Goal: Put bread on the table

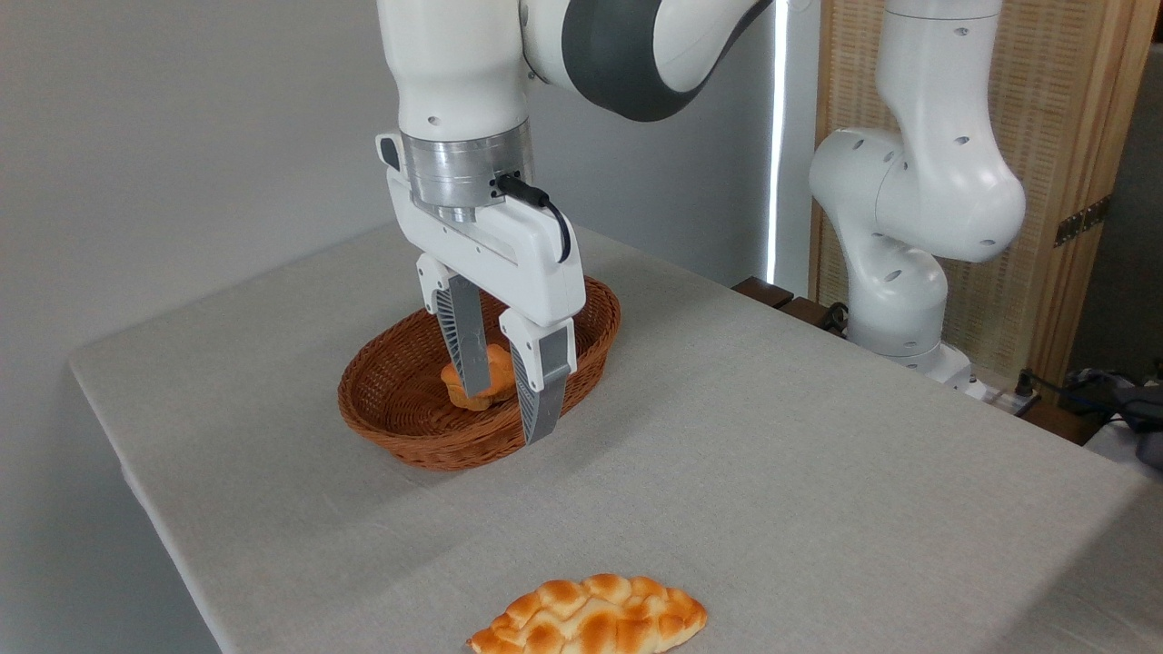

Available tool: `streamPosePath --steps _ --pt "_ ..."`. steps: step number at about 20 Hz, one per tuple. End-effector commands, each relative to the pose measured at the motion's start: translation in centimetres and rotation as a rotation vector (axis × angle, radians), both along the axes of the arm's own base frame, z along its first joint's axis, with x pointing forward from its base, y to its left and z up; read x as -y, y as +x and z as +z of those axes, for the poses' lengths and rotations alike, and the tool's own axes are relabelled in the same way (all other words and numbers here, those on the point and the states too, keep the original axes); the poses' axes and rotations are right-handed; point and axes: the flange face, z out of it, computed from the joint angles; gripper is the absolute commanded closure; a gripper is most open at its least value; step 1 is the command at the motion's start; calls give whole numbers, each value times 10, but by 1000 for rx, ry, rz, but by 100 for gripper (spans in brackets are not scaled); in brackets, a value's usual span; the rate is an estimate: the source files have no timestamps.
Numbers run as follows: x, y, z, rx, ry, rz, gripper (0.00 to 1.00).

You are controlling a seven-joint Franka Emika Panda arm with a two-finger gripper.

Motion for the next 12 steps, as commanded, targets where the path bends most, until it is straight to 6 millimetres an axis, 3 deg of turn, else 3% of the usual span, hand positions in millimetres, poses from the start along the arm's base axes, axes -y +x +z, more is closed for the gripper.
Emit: streamPosePath --steps 1,5,8,12 --pt "2 -2 6 -2 -17 -5 0" --pt "12 -2 2 -8 -16 -26 0" --pt "31 -1 -3 -20 -11 -63 0" --pt "72 -5 -15 -42 -3 -128 0"
